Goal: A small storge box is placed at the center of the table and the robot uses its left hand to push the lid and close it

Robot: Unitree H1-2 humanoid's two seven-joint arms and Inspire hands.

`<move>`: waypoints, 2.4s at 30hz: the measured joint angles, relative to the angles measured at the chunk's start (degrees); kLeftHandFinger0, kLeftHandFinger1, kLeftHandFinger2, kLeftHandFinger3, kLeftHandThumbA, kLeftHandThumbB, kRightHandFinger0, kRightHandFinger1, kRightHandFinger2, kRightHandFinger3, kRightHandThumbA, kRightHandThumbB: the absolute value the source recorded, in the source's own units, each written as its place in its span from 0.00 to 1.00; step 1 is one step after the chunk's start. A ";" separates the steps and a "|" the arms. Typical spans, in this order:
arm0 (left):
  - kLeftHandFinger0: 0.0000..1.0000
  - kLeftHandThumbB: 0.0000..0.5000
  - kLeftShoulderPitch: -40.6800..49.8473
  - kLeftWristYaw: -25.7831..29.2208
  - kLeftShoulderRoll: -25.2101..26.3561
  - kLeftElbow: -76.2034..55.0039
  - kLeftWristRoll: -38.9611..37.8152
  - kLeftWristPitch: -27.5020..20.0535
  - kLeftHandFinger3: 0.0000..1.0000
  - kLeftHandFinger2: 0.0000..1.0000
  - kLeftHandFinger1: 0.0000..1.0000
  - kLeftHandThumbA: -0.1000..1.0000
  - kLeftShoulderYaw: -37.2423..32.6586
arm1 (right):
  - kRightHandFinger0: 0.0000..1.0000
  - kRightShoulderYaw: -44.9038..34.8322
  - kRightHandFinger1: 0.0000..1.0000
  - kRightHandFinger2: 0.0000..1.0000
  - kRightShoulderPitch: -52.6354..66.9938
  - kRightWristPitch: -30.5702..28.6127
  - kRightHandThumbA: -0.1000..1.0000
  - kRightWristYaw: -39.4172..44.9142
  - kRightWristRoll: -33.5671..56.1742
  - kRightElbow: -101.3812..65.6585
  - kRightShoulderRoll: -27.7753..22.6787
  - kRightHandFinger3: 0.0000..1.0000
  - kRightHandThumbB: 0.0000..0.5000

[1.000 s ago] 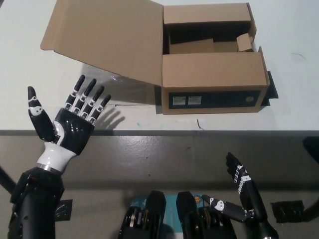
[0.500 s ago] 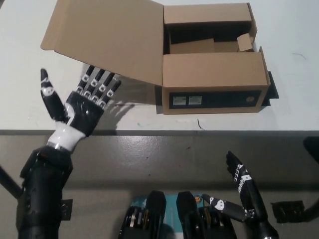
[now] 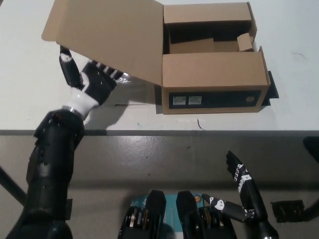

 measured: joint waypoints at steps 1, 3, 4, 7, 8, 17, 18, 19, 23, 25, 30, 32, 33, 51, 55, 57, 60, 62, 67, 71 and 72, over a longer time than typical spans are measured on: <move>1.00 0.79 -0.66 0.06 0.00 -0.12 0.26 -0.06 1.00 1.00 1.00 1.00 -0.02 | 1.00 -0.01 1.00 1.00 -0.05 0.00 1.00 0.01 0.02 0.00 0.00 1.00 0.70; 1.00 0.79 -1.91 0.04 -0.01 -0.87 1.00 -0.14 1.00 1.00 1.00 1.00 -0.31 | 1.00 -0.01 1.00 1.00 -0.18 -0.01 1.00 0.06 0.04 -0.01 0.00 1.00 0.70; 1.00 0.81 -2.27 0.02 -0.06 -1.46 1.33 -0.18 1.00 1.00 1.00 1.00 -0.53 | 1.00 -0.01 1.00 1.00 -0.23 -0.01 1.00 0.06 0.03 -0.02 0.00 1.00 0.70; 1.00 0.84 -2.60 0.04 -0.26 -4.85 2.52 -0.23 1.00 1.00 1.00 1.00 -1.90 | 1.00 0.00 1.00 1.00 -0.27 -0.02 1.00 0.09 0.04 -0.05 -0.01 1.00 0.69; 1.00 0.82 -2.61 0.04 -0.46 -6.72 3.29 -0.27 1.00 1.00 1.00 1.00 -2.91 | 1.00 0.01 1.00 1.00 -0.27 -0.02 1.00 0.09 0.04 -0.08 -0.01 1.00 0.70; 1.00 0.81 -2.32 0.63 -1.71 -18.63 12.40 -1.39 1.00 1.00 1.00 1.00 -14.38 | 1.00 0.05 1.00 1.00 -0.27 -0.04 1.00 0.26 0.01 -0.77 -0.12 1.00 0.70; 1.00 0.81 -2.11 0.76 -1.72 -19.68 13.85 -1.75 1.00 1.00 1.00 1.00 -15.87 | 1.00 0.05 1.00 1.00 -0.26 -0.04 1.00 0.29 0.01 -0.78 -0.14 1.00 0.69; 1.00 0.81 -1.84 0.79 -1.72 -20.44 14.96 -1.99 1.00 1.00 1.00 1.00 -17.14 | 1.00 0.05 1.00 1.00 -0.26 -0.03 1.00 0.32 0.02 -0.79 -0.15 1.00 0.69; 1.00 0.77 0.01 0.84 -1.87 -22.22 19.55 -3.73 1.00 1.00 1.00 1.00 -22.26 | 1.00 0.06 1.00 1.00 -0.26 -0.04 1.00 0.37 0.04 -0.97 -0.25 1.00 0.69; 1.00 0.73 1.43 0.85 -2.15 -22.04 21.88 -4.27 1.00 1.00 1.00 1.00 -24.84 | 1.00 0.07 1.00 1.00 -0.27 -0.04 1.00 0.38 0.04 -1.24 -0.33 1.00 0.69; 1.00 0.68 5.23 0.58 -3.02 -18.64 25.43 -5.12 1.00 1.00 1.00 1.00 -28.25 | 1.00 0.27 1.00 1.00 -0.26 -0.04 1.00 0.42 0.01 -1.86 -0.81 1.00 0.67; 1.00 0.70 6.50 0.28 -3.15 -16.69 26.06 -5.56 1.00 1.00 1.00 1.00 -28.28 | 1.00 0.34 1.00 1.00 -0.27 -0.04 1.00 0.46 0.02 -1.97 -1.03 1.00 0.68; 1.00 0.71 7.00 -0.04 -3.15 -15.61 26.23 -6.12 1.00 1.00 1.00 1.00 -28.20 | 1.00 0.38 1.00 1.00 -0.29 -0.04 1.00 0.47 0.01 -1.99 -1.12 1.00 0.68; 1.00 0.86 18.78 -2.37 -1.18 -30.88 27.77 -7.48 1.00 1.00 1.00 1.00 -27.65 | 1.00 1.62 1.00 1.00 -0.20 -0.05 1.00 0.44 -0.06 -2.01 -1.31 1.00 0.65; 1.00 0.88 23.56 -2.45 -0.35 -40.75 27.77 -6.82 1.00 1.00 1.00 1.00 -28.04 | 1.00 1.63 1.00 1.00 0.08 -0.03 1.00 0.43 -0.05 -1.88 -1.31 1.00 0.62; 1.00 0.83 26.09 -2.45 0.02 -44.94 27.77 -6.58 1.00 1.00 1.00 1.00 -28.29 | 1.00 1.62 1.00 1.00 0.27 -0.03 1.00 0.43 -0.05 -1.87 -1.31 1.00 0.64; 1.00 0.82 30.73 -2.51 1.07 -51.92 27.87 -6.51 1.00 1.00 1.00 1.00 -28.71 | 1.00 1.62 1.00 1.00 0.50 -0.03 1.00 0.43 -0.04 -1.80 -1.31 1.00 0.64; 1.00 0.82 33.76 -2.64 2.20 -56.59 28.01 -6.56 1.00 1.00 1.00 1.00 -28.93 | 1.00 1.63 1.00 1.00 0.55 -0.03 1.00 0.44 -0.02 -1.70 -1.31 1.00 0.63; 1.00 0.76 42.05 -3.25 6.52 -67.50 29.44 -8.45 1.00 1.00 1.00 1.00 -28.76 | 1.00 1.63 1.00 1.00 0.48 -0.05 1.00 0.54 0.18 -1.65 -1.29 1.00 0.63; 1.00 0.79 46.45 -3.22 8.28 -66.98 32.20 -12.43 1.00 1.00 1.00 1.00 -27.50 | 1.00 1.71 1.00 1.00 0.49 -0.05 1.00 0.56 0.23 -1.66 -1.36 1.00 0.62; 1.00 0.79 47.40 -3.06 8.34 -65.52 33.05 -13.63 1.00 1.00 1.00 1.00 -27.05 | 1.00 1.77 1.00 1.00 0.48 -0.05 1.00 0.56 0.23 -1.66 -1.35 1.00 0.62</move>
